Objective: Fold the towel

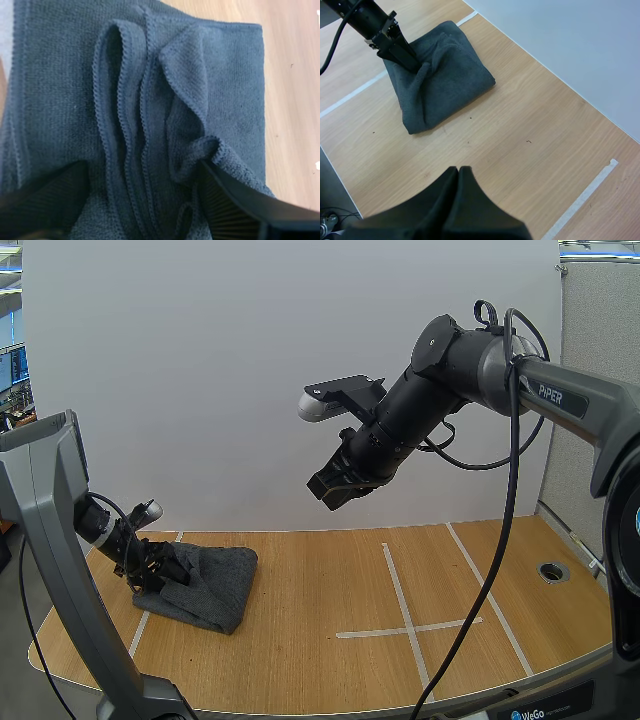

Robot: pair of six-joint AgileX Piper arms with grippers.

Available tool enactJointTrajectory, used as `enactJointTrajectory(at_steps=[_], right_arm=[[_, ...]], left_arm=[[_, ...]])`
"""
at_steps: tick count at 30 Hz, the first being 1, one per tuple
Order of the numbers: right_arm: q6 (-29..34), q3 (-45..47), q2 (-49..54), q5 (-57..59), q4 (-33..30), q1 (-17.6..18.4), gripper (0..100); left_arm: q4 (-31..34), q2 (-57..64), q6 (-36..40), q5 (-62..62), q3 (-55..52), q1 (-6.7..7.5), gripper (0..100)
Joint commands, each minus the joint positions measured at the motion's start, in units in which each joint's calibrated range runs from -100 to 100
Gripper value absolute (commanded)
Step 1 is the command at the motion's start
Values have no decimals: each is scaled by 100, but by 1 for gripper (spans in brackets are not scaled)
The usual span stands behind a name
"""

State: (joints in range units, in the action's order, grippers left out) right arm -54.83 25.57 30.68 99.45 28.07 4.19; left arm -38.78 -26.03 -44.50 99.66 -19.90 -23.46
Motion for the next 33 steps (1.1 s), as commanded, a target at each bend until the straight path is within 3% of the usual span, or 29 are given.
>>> enactJointTrajectory(at_steps=[1, 5, 24, 33], right_arm=[[-19, 27, 96, 55, -57, -20, 0], [-17, 27, 96, 55, -57, -20, 0], [-30, 27, 96, 55, -57, -20, 0], [-30, 27, 96, 55, -57, -20, 0]], left_arm=[[-246, -79, -72, 34, 14, 124, 100], [-294, -79, -72, 34, 14, 216, 100], [-485, 182, -90, 34, 26, 265, 100], [-455, 182, -75, 34, 26, 470, 100]])
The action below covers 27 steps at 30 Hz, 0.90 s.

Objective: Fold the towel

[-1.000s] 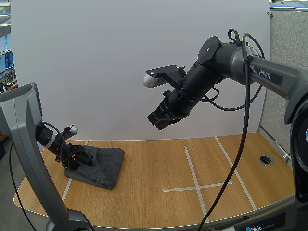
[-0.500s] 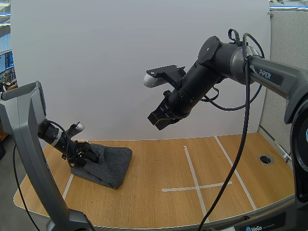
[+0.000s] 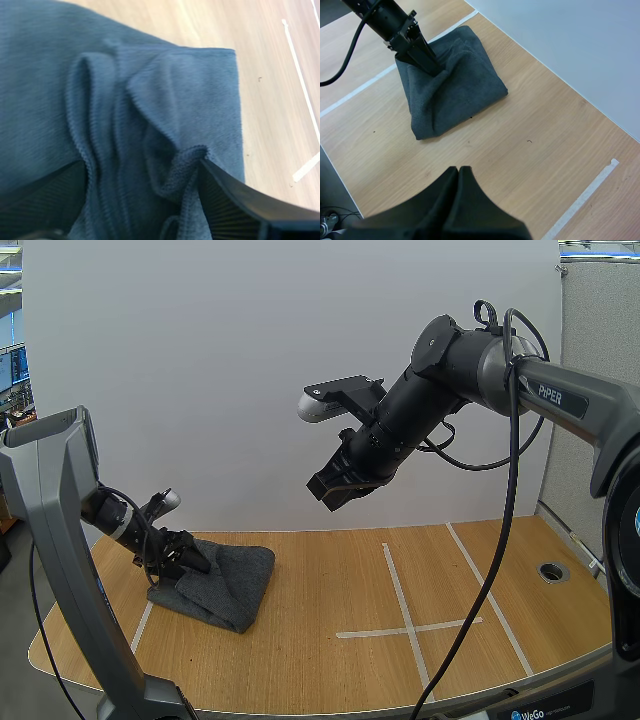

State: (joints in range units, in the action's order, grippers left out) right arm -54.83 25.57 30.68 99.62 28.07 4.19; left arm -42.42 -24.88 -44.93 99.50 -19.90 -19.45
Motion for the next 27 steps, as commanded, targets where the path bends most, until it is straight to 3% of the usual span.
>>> enactJointTrajectory(at_steps=[1, 7, 15, 18, 24, 27], right_arm=[[-30, 27, 96, 38, -57, -20, 0], [-30, 27, 96, 38, -57, -20, 0], [-29, 27, 96, 38, -57, -20, 0], [-29, 27, 96, 38, -57, -20, 0], [-29, 27, 96, 38, -70, -20, 0], [-29, 27, 96, 38, -92, -20, 0]], left_arm=[[-90, 67, -31, 50, 26, 78, 100], [-102, 67, -31, 50, 26, 171, 100], [-91, -132, -31, 50, 26, 171, 100], [-36, -182, -31, 50, 13, 171, 71], [-69, -182, -31, 50, 13, 171, 0], [-133, -140, 18, 50, 13, 171, 0]])
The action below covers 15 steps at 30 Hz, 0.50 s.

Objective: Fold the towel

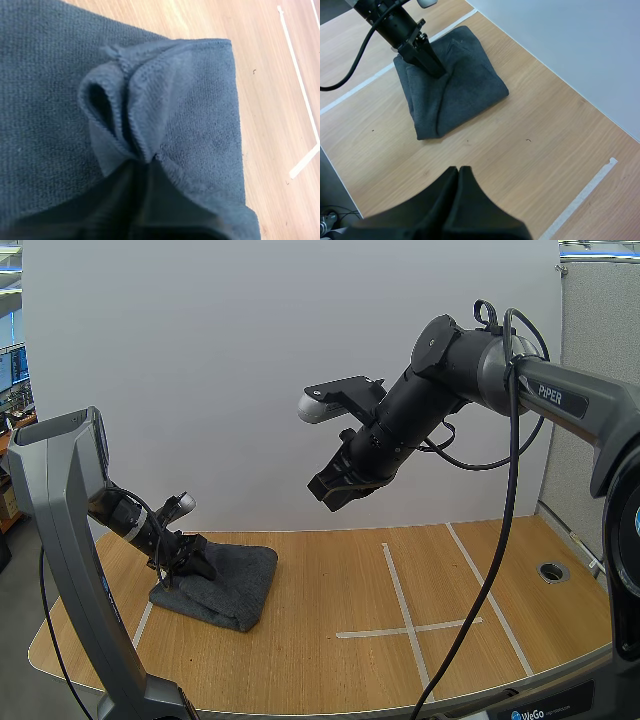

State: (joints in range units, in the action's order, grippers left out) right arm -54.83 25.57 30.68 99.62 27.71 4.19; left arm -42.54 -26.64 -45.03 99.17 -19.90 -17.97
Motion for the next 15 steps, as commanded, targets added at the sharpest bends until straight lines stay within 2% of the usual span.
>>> enactJointTrajectory(at_steps=[1, 15], right_arm=[[-29, 27, 96, 38, -56, -20, 0], [-29, 27, 96, 38, -274, -20, 0]], left_arm=[[-166, 78, 39, 83, 13, 23, 0], [-134, 1249, 165, 83, 43, 23, 0]])
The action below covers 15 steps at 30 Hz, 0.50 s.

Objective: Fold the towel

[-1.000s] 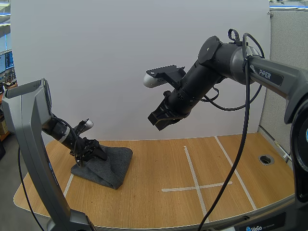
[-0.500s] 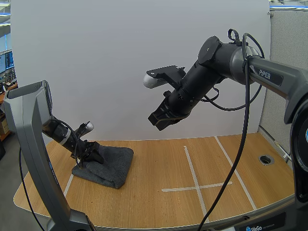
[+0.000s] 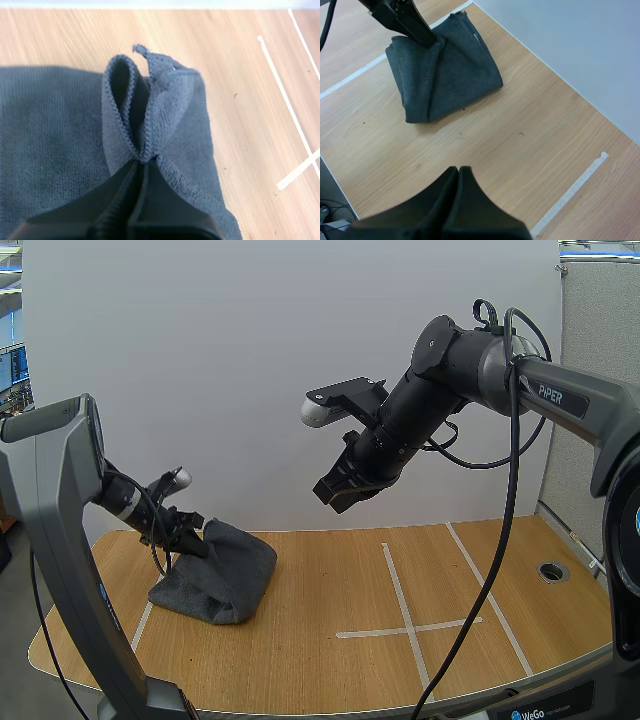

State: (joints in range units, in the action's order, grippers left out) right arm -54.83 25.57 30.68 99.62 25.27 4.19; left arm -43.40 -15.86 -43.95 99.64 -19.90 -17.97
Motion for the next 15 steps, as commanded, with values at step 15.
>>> enactJointTrajectory(at_steps=[15], right_arm=[[-29, 27, 96, 38, -30, -20, 0]], left_arm=[[385, -45, 3, 36, 649, -78, 0]])
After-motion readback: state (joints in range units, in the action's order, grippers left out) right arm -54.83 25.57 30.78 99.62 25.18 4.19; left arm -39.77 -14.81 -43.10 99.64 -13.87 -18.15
